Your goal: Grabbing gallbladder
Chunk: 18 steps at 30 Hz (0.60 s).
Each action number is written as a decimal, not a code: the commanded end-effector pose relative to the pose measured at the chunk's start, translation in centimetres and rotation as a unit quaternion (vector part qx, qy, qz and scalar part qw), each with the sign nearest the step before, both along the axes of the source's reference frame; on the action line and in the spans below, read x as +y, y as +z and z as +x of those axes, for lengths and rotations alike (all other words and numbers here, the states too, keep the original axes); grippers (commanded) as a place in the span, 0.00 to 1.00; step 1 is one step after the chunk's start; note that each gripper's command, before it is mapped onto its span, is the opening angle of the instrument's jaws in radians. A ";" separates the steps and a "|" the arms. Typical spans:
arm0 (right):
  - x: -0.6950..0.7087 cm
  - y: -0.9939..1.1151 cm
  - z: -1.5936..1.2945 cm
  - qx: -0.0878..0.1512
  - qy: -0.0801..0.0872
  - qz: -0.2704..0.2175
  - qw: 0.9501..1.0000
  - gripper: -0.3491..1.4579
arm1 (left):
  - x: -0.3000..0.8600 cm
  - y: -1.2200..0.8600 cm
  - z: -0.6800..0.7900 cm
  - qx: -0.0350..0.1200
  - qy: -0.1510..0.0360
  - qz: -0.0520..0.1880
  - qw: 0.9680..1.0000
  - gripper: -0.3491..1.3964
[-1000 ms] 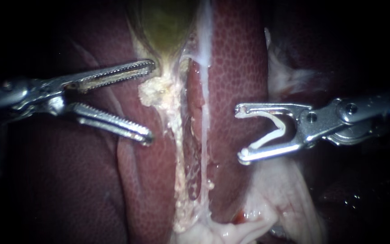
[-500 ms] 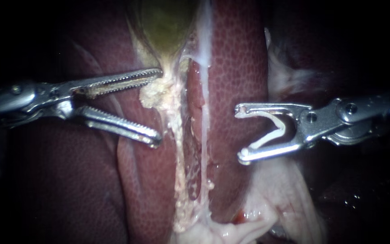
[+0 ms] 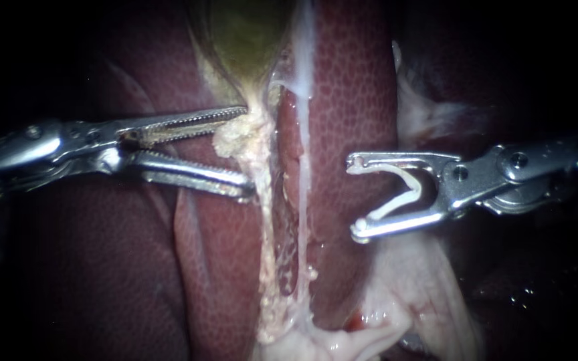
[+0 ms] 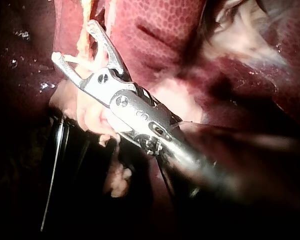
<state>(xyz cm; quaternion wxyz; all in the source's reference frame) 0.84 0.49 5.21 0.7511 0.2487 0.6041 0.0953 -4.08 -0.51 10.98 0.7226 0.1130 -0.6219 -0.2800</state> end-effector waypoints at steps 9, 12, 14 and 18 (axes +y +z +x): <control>0.00 0.00 0.00 0.000 0.000 0.000 1.000 0.52 | 0.00 0.09 0.13 0.035 -0.003 0.010 0.999 0.00; 0.00 0.00 0.00 0.000 0.000 0.000 1.000 0.52 | -0.01 0.08 0.15 0.038 -0.005 0.011 0.999 0.00; 0.00 0.00 0.00 0.000 0.000 0.000 1.000 0.52 | -0.02 0.07 0.15 0.038 -0.007 0.013 0.999 0.00; 0.00 0.00 0.00 0.000 0.000 0.000 1.000 0.53 | -0.04 0.00 0.16 0.039 -0.008 0.014 0.999 0.00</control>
